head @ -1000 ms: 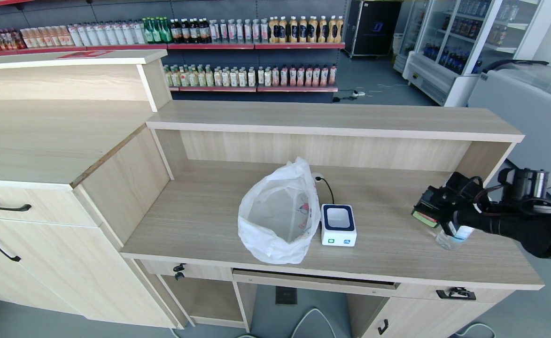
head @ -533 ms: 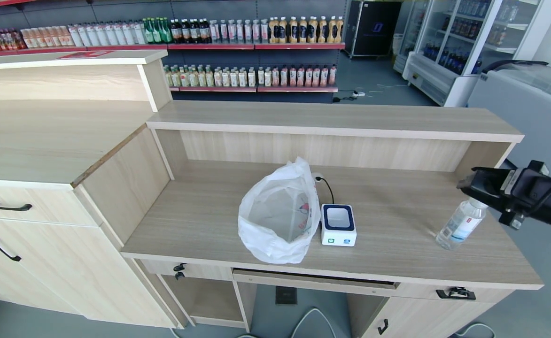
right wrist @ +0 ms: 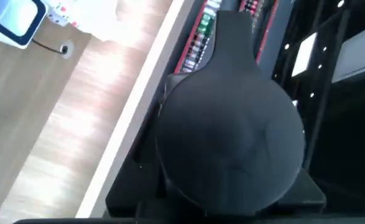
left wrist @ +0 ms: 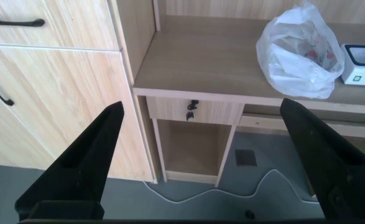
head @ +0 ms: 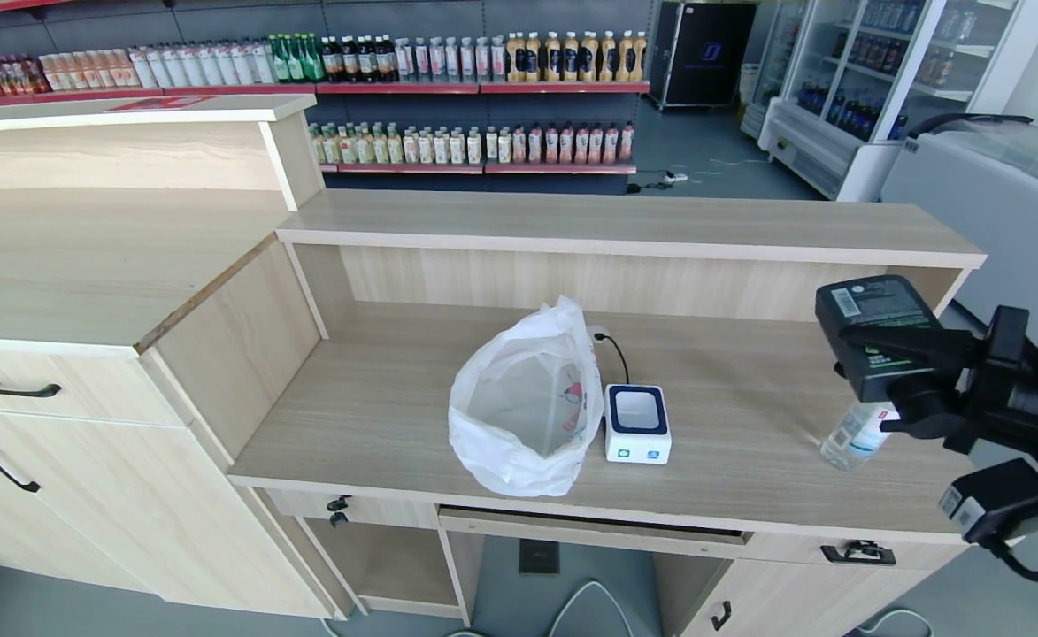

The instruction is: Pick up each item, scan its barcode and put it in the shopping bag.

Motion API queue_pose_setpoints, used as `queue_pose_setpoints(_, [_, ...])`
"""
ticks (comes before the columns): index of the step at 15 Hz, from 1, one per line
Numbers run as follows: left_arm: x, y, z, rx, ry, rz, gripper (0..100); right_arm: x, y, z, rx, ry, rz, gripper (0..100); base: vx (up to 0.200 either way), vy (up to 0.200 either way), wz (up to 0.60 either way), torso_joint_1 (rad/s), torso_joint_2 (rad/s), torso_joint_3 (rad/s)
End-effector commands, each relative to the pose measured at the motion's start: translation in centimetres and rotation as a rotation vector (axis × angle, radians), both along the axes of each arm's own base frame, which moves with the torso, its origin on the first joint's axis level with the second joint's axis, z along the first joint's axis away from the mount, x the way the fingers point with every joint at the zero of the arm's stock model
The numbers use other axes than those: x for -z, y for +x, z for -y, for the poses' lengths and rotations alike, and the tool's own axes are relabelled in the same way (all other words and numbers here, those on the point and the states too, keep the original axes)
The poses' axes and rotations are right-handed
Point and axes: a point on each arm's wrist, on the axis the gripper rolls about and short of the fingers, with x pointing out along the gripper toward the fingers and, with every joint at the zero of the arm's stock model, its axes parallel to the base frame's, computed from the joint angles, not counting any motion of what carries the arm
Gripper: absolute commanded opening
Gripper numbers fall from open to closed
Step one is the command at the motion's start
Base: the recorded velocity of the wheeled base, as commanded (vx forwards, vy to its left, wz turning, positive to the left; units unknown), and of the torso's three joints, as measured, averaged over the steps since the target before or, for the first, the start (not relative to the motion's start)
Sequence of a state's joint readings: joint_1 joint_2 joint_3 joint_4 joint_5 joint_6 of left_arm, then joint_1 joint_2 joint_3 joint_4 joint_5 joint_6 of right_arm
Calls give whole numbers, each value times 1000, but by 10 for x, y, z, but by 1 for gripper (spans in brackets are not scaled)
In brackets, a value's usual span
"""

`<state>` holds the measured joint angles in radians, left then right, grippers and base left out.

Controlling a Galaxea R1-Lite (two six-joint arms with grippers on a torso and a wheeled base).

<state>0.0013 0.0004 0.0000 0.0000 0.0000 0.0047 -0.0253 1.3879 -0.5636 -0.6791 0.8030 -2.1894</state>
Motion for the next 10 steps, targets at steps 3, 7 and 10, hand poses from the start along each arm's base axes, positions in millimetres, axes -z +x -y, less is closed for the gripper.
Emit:
queue_pose_setpoints(3, [0, 0, 0, 0, 0, 0, 100, -8, -13, -63, -314, -58, 195, 0, 0, 0, 0, 0, 0, 0])
queue_pose_setpoints(7, [0, 0, 0, 0, 0, 0, 100, -13, -27, -92, -456, -30, 271, 0, 0, 0, 0, 0, 0, 0])
queue_pose_setpoints(10, [0, 0, 0, 0, 0, 0, 100, -22, -52, -100, -546, -14, 336, 0, 0, 0, 0, 0, 0, 0])
